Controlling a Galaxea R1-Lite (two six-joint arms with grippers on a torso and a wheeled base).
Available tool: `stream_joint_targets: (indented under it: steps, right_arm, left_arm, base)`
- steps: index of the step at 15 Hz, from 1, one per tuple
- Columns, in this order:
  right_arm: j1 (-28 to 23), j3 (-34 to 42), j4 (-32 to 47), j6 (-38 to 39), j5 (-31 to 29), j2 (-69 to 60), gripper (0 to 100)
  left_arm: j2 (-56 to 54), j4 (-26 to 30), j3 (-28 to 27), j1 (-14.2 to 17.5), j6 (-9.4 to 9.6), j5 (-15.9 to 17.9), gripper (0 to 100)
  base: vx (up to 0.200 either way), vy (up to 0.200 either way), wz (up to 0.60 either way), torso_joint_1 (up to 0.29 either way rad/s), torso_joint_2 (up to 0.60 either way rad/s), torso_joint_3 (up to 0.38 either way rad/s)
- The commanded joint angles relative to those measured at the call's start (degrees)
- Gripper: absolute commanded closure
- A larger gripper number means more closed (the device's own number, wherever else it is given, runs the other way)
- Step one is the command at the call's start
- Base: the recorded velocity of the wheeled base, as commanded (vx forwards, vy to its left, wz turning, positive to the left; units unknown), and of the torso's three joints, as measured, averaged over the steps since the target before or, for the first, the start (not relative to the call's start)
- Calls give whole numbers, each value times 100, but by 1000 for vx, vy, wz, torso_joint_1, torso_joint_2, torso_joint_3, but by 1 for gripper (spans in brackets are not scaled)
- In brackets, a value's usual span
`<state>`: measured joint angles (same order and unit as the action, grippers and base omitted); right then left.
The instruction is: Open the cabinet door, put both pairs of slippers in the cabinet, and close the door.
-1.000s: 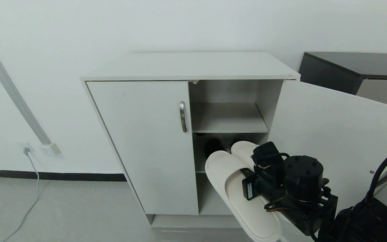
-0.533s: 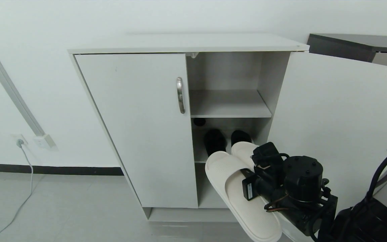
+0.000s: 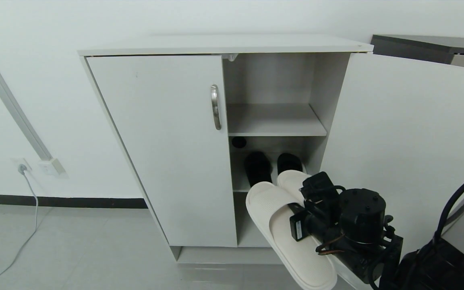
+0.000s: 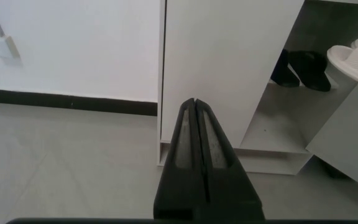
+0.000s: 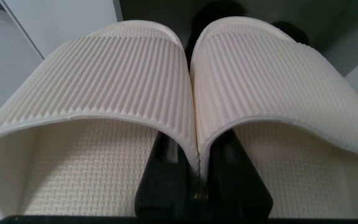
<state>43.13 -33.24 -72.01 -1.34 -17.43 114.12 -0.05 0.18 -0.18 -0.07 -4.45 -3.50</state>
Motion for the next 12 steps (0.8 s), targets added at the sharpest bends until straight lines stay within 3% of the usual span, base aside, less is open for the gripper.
stream_joint_targets:
  steps: [1,6,8,12]
  right_arm:
    - [2,11,-50,-15,3,76,100]
    - [-59,-42,-656,-508,-67,366,100]
    - [240,-877,99,-402,-1052,331,100]
    - [433,-2925,2763,846,-2273,269,100]
  left_arm:
    - [5,-1,1,7,-3,-2,100]
    - [5,-1,1,-1,6,7,100]
    - [5,-1,1,7,58,7,100]
    - [5,-1,1,-1,41,7,100]
  base:
    - [0,0,0,0,0,0]
    - [0,0,0,0,0,0]
    - [0,0,0,0,0,0]
    - [0,0,0,0,0,0]
